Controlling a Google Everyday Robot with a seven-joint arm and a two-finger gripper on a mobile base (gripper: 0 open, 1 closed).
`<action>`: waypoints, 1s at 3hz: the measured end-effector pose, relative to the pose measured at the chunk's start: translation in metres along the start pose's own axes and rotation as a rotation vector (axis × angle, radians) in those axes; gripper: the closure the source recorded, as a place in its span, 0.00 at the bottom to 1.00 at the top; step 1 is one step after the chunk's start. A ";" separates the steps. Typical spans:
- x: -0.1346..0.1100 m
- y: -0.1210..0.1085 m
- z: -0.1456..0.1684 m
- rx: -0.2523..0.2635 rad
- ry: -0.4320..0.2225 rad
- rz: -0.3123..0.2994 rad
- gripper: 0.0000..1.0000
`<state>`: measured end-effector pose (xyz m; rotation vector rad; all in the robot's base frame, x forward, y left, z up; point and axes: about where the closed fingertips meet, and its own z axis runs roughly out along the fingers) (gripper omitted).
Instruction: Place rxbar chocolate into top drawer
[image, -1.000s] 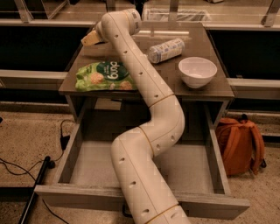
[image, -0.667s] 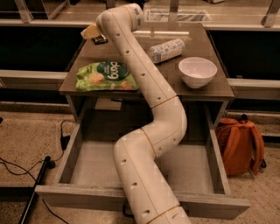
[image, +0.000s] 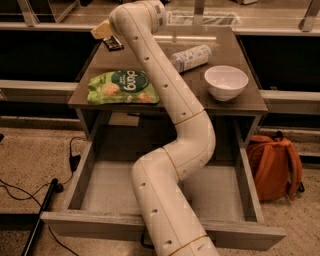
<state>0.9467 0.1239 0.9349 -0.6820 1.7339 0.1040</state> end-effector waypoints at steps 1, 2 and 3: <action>0.001 0.000 0.001 0.000 0.057 -0.045 0.00; 0.001 0.001 -0.002 -0.003 0.127 -0.086 0.00; -0.001 -0.001 -0.010 -0.004 0.187 -0.111 0.00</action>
Offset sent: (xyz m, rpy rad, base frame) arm -0.0019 -0.0060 0.0120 -0.2190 0.1161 -0.0196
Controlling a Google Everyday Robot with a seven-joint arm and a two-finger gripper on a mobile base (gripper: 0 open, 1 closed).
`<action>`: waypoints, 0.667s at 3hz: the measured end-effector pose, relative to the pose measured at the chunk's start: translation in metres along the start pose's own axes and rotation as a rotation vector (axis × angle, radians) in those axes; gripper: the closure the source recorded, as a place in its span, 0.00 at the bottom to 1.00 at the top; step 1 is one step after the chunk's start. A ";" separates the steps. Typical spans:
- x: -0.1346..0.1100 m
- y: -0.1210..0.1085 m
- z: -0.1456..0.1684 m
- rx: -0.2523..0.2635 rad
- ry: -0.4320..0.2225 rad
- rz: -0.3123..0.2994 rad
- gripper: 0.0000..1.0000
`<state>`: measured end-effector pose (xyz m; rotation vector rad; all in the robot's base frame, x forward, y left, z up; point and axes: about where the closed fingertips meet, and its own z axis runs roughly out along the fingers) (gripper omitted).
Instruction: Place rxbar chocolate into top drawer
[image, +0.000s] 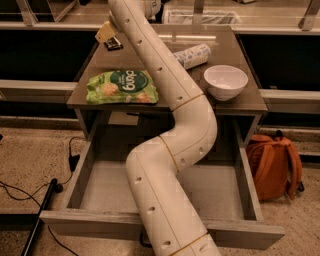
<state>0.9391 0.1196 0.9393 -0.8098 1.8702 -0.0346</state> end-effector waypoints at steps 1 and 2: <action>0.001 -0.002 -0.012 -0.007 0.072 -0.025 0.00; 0.006 -0.009 -0.030 -0.007 0.154 -0.053 0.00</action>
Offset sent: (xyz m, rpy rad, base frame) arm -0.0340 -0.0404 0.0365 -0.2002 0.1654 -0.0545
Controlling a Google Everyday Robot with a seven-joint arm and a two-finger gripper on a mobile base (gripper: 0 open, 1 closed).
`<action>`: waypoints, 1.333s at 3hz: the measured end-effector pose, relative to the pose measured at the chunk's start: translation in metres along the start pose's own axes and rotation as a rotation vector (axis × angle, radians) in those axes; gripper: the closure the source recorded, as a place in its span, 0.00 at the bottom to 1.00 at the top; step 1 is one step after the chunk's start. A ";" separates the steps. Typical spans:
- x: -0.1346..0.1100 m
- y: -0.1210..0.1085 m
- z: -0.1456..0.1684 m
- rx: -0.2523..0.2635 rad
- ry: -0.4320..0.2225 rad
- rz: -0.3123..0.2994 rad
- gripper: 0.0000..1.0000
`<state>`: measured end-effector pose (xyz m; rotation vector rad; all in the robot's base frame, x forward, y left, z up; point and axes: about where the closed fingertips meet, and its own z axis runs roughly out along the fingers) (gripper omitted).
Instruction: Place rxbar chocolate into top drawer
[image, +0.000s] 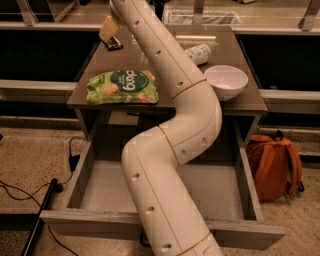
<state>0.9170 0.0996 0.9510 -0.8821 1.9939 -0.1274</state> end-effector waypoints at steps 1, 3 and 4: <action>0.009 -0.010 -0.017 -0.020 0.046 0.010 0.00; 0.040 -0.018 -0.034 -0.050 0.157 -0.023 0.00; 0.052 -0.021 -0.031 -0.060 0.170 -0.011 0.00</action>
Offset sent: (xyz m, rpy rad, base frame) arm -0.0323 -0.0532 0.0278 -0.0306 0.0989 -0.0145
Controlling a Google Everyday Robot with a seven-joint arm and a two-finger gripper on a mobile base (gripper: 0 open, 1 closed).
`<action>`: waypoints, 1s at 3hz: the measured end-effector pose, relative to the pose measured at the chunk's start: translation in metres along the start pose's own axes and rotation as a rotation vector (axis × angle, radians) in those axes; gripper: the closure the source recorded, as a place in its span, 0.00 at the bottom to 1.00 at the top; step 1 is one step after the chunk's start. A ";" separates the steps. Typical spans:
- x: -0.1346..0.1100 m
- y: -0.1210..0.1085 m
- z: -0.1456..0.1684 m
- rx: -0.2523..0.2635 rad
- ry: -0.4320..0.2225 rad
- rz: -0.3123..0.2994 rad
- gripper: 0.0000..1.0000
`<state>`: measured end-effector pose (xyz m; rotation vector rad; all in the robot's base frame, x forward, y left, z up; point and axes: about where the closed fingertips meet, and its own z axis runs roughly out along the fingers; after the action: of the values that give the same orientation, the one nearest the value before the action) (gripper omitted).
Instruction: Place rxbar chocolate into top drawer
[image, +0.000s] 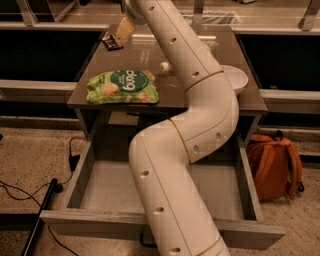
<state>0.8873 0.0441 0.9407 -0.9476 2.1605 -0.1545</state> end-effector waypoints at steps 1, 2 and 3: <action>0.001 -0.003 0.003 -0.037 -0.061 0.024 0.00; 0.001 -0.005 0.002 -0.032 -0.063 0.026 0.00; 0.002 -0.014 0.000 -0.012 -0.071 0.036 0.00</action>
Offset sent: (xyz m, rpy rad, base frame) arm 0.0024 -0.0026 -0.0017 0.0507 -0.0102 0.0208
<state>0.8947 0.0331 0.9444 -0.9069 2.1135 -0.0894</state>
